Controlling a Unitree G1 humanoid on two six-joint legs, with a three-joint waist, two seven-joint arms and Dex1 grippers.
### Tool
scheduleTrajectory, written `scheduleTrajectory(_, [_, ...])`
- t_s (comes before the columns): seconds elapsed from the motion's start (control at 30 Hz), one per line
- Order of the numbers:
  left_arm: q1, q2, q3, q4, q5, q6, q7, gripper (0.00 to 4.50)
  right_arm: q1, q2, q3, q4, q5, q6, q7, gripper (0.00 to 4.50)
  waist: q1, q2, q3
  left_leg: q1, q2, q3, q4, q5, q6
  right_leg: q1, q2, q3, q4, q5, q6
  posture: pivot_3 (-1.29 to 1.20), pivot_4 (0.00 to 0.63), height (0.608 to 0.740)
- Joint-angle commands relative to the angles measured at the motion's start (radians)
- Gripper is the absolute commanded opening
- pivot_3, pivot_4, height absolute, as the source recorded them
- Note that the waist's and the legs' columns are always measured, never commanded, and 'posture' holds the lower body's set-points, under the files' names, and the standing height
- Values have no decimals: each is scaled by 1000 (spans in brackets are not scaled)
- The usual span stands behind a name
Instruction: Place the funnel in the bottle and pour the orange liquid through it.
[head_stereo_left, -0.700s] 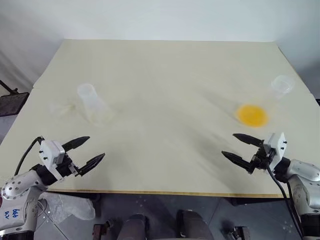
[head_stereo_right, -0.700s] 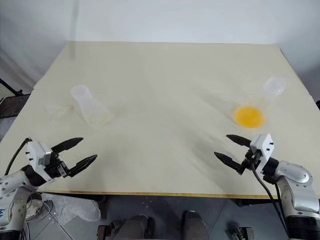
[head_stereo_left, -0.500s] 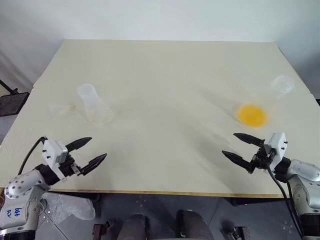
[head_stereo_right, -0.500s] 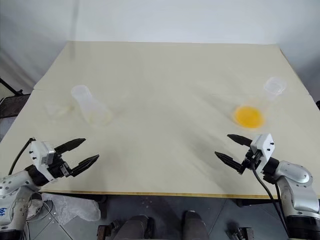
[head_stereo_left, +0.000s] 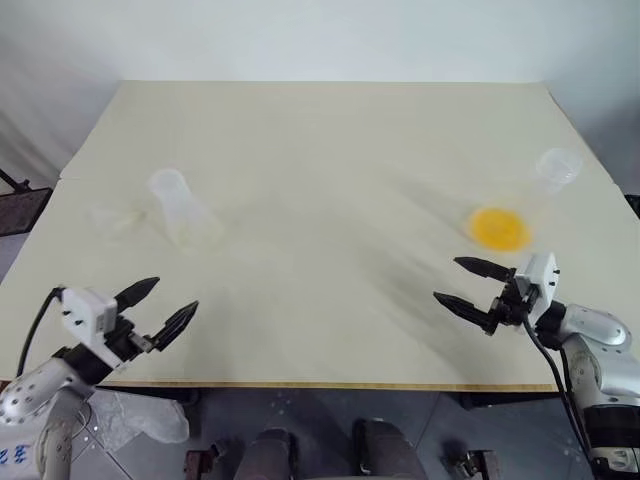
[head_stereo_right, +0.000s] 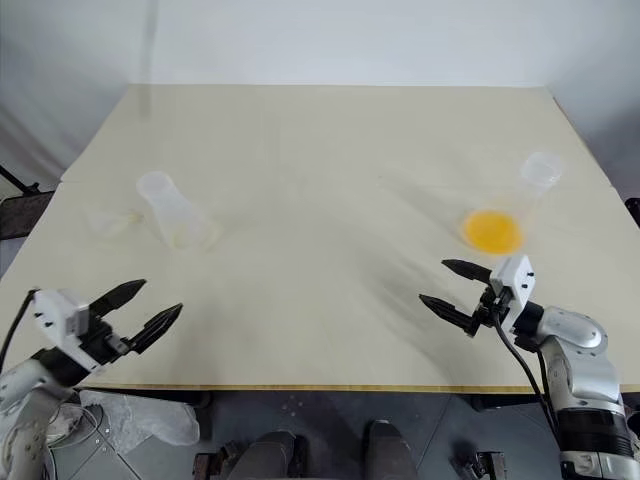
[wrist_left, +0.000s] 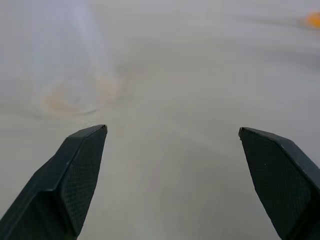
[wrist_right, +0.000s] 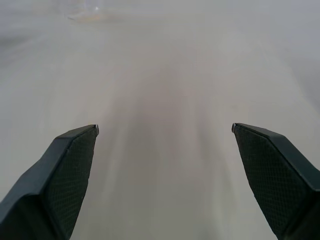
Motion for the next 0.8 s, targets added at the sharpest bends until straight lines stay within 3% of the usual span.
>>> scheduleTrajectory(0.03, [76,-30,106,-84,-47,-26,29,4500,-42,6,6,11,13,5,28,4480,3,0,0,0,0,0,0,0,0,0,0,0,0,0,0,0,150,740])
scheduleTrajectory(0.17, [138,-55,164,-118,-71,-15,54,4500,-97,10,29,47,11,7,65,4480,7,-1,0,0,0,0,1,-1,1,1,-1,0,-1,0,0,0,150,740])
scheduleTrajectory(0.27, [84,-25,167,-83,-67,0,84,4500,-131,19,36,75,8,-5,81,4480,7,-1,0,0,0,-1,1,-1,1,1,-1,0,-1,0,0,0,150,740])
scheduleTrajectory(0.57, [-303,98,47,161,-10,74,162,4500,-163,43,34,92,2,-32,99,4480,4,-1,0,0,-2,-1,2,-1,1,0,-1,-1,4,0,0,0,150,740])
scheduleTrajectory(0.8, [-542,141,-78,363,37,53,87,4500,-139,64,32,29,10,-19,69,4480,-1,-1,0,-1,-2,0,3,-1,1,-1,-1,-3,6,1,1,0,150,740])
